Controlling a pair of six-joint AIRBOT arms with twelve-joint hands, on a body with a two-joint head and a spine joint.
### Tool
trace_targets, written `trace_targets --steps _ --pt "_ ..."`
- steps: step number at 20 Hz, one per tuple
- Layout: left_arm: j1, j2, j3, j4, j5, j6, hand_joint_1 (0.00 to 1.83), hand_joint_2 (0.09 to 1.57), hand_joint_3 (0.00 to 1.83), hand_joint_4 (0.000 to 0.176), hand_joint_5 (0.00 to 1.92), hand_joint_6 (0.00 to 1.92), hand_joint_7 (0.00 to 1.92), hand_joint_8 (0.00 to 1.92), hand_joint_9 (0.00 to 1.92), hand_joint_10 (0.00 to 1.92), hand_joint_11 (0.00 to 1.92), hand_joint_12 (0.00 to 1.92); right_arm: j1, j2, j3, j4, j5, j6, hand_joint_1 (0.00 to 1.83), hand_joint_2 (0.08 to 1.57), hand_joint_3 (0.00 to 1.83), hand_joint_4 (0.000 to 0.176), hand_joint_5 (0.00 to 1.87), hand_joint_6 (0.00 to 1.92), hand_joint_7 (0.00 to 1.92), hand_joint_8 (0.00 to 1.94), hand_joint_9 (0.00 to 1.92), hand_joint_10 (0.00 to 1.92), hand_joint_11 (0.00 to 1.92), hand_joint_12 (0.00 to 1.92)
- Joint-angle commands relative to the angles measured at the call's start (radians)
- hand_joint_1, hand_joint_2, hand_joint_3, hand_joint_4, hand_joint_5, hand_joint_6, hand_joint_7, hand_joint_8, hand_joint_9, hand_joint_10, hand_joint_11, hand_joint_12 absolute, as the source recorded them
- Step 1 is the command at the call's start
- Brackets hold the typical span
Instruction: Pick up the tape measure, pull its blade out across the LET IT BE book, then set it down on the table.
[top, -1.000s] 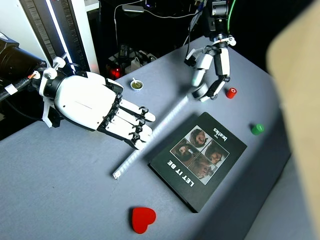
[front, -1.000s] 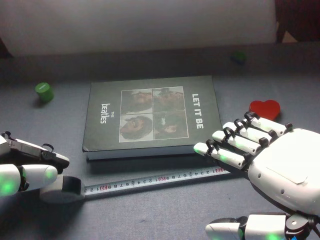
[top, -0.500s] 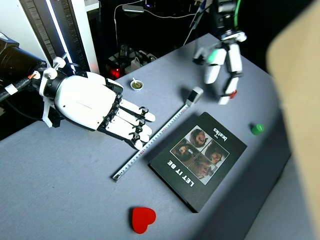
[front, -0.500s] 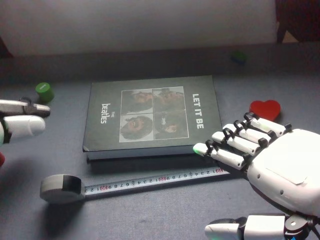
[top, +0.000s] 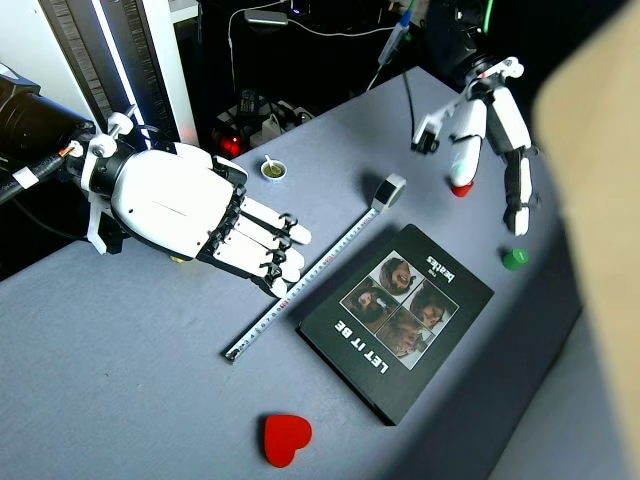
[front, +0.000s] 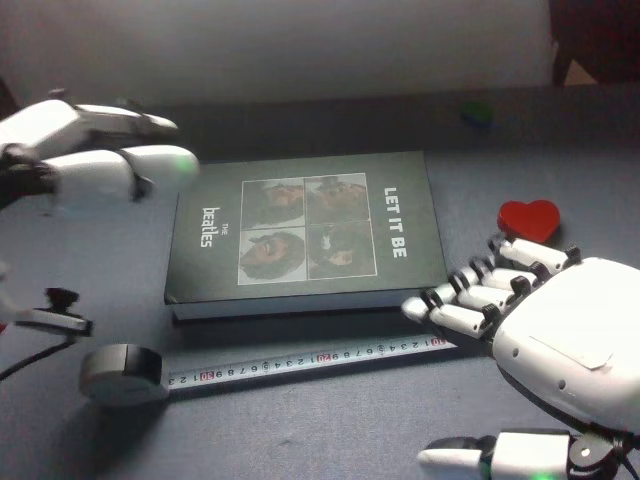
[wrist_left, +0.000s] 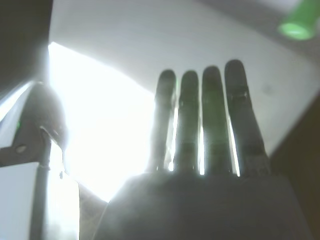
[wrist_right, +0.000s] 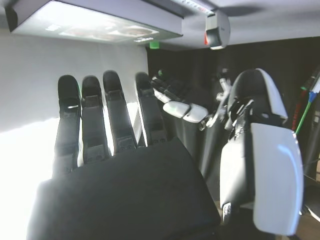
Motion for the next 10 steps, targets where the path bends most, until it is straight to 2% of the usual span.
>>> trace_targets --steps 1,2,3,4,5,6,7,8,9,10 --pt "-0.043 0.0 -0.016 -0.07 -0.041 0.123 0.53 1.08 0.0 0.0 0.9 0.04 0.88 0.08 0.84 0.24 0.52 1.12 0.0 0.002 -0.005 -0.06 -0.071 0.005 0.51 1.09 0.0 0.0 0.85 0.46 0.75 0.9 0.73 1.56 0.82 1.83" --pt "-0.093 0.001 -0.052 -0.227 0.007 0.341 0.6 1.09 0.0 0.0 0.98 0.1 0.95 0.24 0.83 0.68 0.62 1.23 -0.001 0.002 -0.005 -0.06 -0.072 0.005 0.68 1.08 0.0 0.0 0.82 1.09 0.76 1.47 0.93 1.85 1.1 1.9" --pt "-0.13 0.003 -0.078 -0.349 0.031 0.52 0.69 1.12 0.0 0.0 0.84 0.84 0.83 0.96 0.78 1.19 0.72 1.43 -0.002 0.002 -0.005 -0.06 -0.072 0.005 0.81 1.08 0.0 0.0 0.81 1.76 0.85 1.85 1.13 1.91 1.36 1.92" --pt "-0.165 0.004 -0.107 -0.436 0.034 0.682 0.69 1.12 0.0 0.0 0.84 0.84 0.83 0.96 0.78 1.19 0.72 1.43 -0.003 0.002 -0.005 -0.06 -0.073 0.005 0.81 1.08 0.0 0.0 0.81 1.76 0.85 1.85 1.13 1.91 1.36 1.92" --pt "-0.194 0.006 -0.135 -0.508 0.035 0.807 0.72 1.14 0.0 0.0 0.73 1.25 0.74 1.32 0.74 1.43 0.74 1.53 -0.003 0.001 -0.005 -0.061 -0.073 0.005 0.84 1.07 0.0 0.0 0.82 1.89 0.89 1.92 1.18 1.92 1.42 1.92" --pt "-0.221 0.008 -0.158 -0.593 0.039 0.936 0.72 1.14 0.0 0.0 0.73 1.25 0.74 1.32 0.74 1.43 0.74 1.53 -0.003 0.001 -0.005 -0.062 -0.074 0.005 0.84 1.07 0.0 0.0 0.82 1.89 0.89 1.92 1.18 1.92 1.42 1.92" --pt "-0.247 0.013 -0.192 -0.738 0.034 1.087 0.91 1.15 0.0 0.0 0.8 1.89 0.85 1.89 0.9 1.89 0.82 1.9 -0.003 0.0 -0.005 -0.063 -0.074 0.005 0.86 1.16 0.01 0.0 1.13 1.92 1.27 1.94 1.53 1.92 1.75 1.92" --pt "-0.271 0.02 -0.276 -0.877 -0.02 1.302 0.96 1.14 0.0 0.0 0.89 1.92 0.92 1.92 0.99 1.92 0.94 1.92 -0.003 0.0 -0.005 -0.063 -0.077 0.005 0.83 1.24 0.0 0.0 1.23 1.92 1.42 1.94 1.61 1.92 1.84 1.92" --pt "-0.273 0.021 -0.309 -0.916 -0.053 1.348 0.96 1.14 0.0 0.0 0.89 1.92 0.92 1.92 0.99 1.92 0.94 1.92 -0.003 0.0 -0.004 -0.063 -0.077 0.005 0.83 1.24 0.0 0.0 1.23 1.92 1.42 1.94 1.61 1.92 1.84 1.92" --pt "-0.272 0.021 -0.336 -0.926 -0.087 1.369 0.94 1.18 0.01 0.0 1.05 1.92 1.08 1.92 1.14 1.92 1.12 1.92 -0.003 0.0 -0.004 -0.064 -0.077 0.005 0.86 1.3 0.0 0.135 1.27 1.92 1.48 1.94 1.66 1.92 1.87 1.92"
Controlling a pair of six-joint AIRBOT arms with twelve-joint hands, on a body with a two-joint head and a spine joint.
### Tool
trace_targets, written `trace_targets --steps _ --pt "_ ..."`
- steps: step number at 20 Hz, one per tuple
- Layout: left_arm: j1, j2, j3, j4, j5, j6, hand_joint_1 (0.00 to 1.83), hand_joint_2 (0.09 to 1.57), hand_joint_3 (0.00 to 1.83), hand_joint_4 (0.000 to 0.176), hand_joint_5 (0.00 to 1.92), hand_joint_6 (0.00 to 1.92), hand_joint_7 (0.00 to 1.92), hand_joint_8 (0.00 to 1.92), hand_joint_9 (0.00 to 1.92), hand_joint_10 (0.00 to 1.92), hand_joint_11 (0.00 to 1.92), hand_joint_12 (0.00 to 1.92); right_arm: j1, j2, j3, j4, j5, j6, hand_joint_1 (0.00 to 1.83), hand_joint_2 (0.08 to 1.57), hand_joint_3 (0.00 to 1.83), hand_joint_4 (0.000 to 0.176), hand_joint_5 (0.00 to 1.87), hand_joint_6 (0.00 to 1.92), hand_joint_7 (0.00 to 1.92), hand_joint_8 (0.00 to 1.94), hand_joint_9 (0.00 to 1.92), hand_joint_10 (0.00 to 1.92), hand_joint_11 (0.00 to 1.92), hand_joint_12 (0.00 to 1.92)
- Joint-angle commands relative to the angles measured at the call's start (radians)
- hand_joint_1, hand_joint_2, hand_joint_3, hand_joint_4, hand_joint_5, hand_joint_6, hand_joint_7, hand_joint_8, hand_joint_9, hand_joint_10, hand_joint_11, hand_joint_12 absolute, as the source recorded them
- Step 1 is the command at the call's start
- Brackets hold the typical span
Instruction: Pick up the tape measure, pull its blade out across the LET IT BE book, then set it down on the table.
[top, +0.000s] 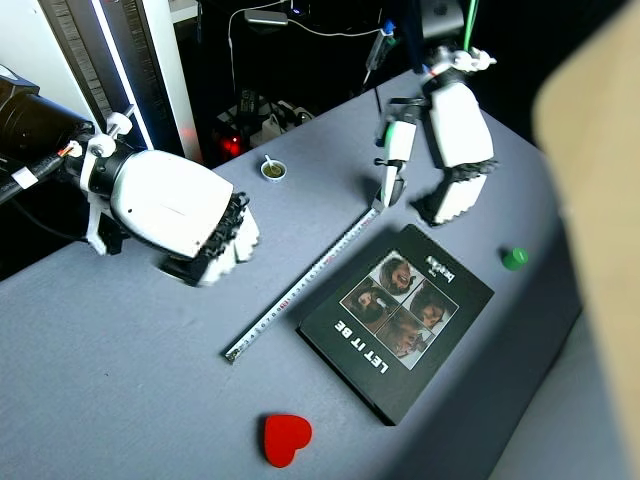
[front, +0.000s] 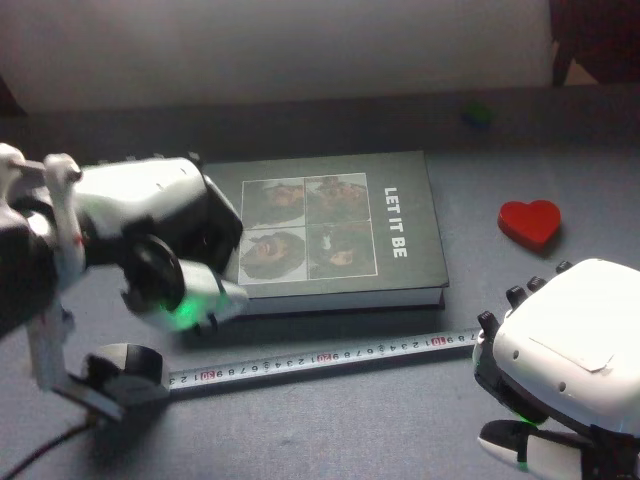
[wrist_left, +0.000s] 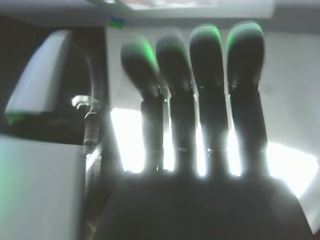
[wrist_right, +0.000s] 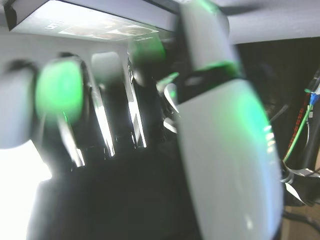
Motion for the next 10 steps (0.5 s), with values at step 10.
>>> trace_targets --steps 10 --pt "0.029 -0.068 -0.131 0.065 -0.33 -0.123 0.92 1.22 0.0 0.0 1.2 1.92 1.29 1.92 1.4 1.92 1.43 1.92 0.009 -0.002 -0.004 -0.057 -0.07 0.005 0.96 1.33 0.0 0.176 1.31 1.92 1.51 1.94 1.7 1.92 1.88 1.92"
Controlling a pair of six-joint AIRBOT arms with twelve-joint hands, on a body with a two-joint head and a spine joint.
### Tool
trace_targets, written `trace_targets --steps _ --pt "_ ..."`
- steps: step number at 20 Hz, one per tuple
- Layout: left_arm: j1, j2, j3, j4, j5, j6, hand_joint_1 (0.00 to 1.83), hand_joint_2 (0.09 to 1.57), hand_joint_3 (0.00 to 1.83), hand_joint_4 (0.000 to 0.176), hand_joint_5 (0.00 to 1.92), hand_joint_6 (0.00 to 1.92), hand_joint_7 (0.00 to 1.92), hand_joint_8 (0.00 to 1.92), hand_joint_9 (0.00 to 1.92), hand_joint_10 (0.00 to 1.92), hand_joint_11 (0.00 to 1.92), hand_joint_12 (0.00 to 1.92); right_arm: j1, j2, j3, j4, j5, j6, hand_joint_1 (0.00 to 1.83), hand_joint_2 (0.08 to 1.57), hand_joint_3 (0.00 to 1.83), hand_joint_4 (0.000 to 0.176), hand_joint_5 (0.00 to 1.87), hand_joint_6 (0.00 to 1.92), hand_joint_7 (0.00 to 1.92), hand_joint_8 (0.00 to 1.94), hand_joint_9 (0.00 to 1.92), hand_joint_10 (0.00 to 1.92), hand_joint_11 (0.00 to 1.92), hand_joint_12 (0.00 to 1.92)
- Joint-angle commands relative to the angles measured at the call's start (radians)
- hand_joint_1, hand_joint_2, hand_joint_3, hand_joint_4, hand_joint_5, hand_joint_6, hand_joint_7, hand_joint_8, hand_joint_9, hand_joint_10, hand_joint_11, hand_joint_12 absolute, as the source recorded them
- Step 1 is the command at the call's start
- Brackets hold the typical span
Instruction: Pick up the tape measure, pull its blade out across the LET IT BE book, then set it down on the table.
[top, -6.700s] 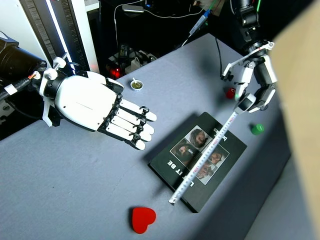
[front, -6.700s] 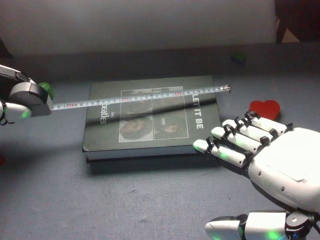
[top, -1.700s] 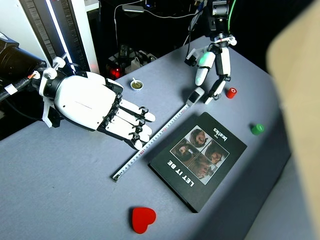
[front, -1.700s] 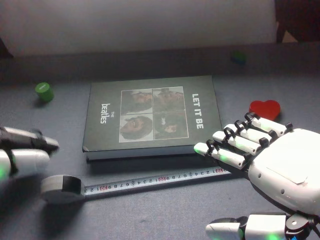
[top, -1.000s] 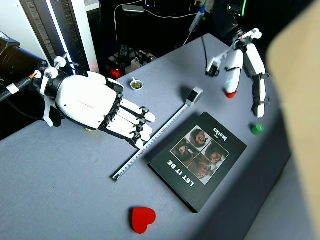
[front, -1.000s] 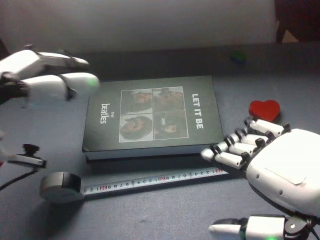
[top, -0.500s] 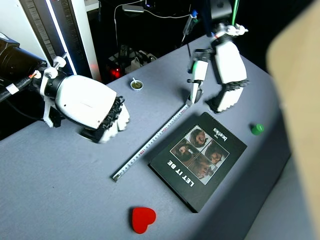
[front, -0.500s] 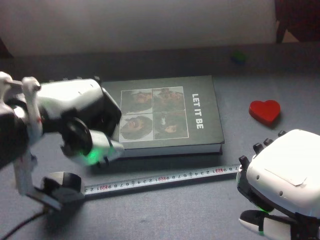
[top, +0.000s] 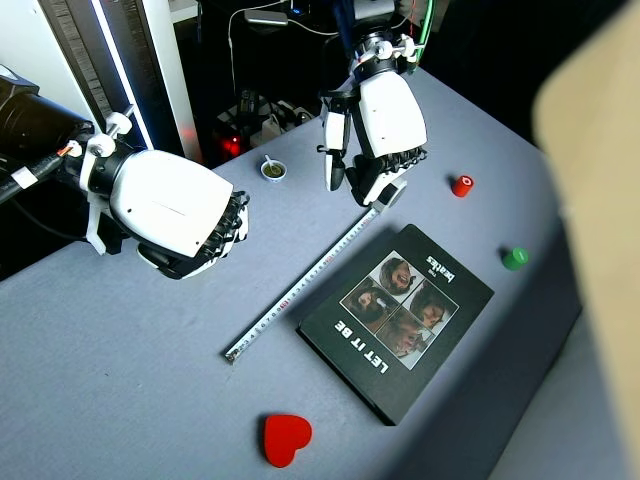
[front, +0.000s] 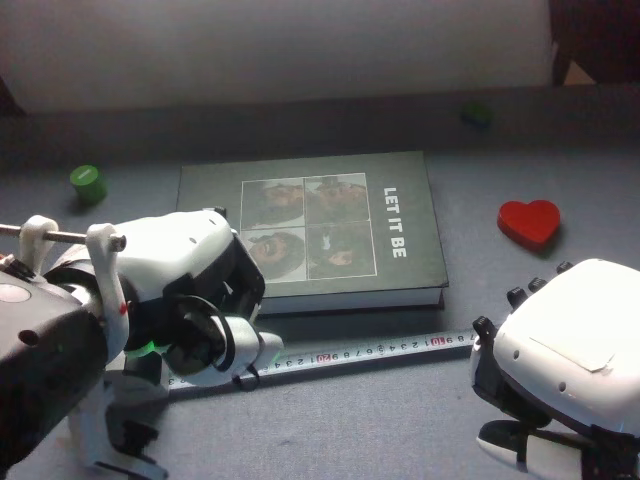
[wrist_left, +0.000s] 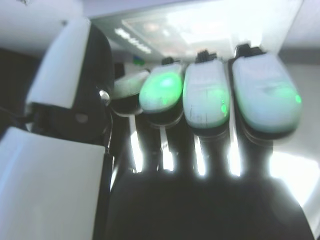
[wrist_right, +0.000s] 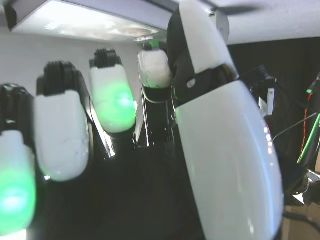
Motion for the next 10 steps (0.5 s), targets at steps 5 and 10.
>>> trace_targets --steps 5,10 --pt "-0.022 -0.039 -0.028 0.026 -0.169 -0.059 0.96 1.21 0.0 0.0 1.22 1.92 1.31 1.92 1.41 1.92 1.44 1.92 0.014 -0.015 -0.004 -0.056 -0.095 0.002 0.96 1.33 0.0 0.176 1.33 1.92 1.51 1.94 1.7 1.92 1.88 1.92" --pt "-0.045 -0.038 -0.025 0.021 -0.164 -0.058 1.0 1.18 0.0 0.0 1.18 1.92 1.35 1.92 1.51 1.92 1.61 1.92 0.036 -0.088 0.01 -0.011 -0.201 -0.014 1.0 1.31 0.0 0.176 1.28 1.92 1.48 1.94 1.67 1.92 1.87 1.92"
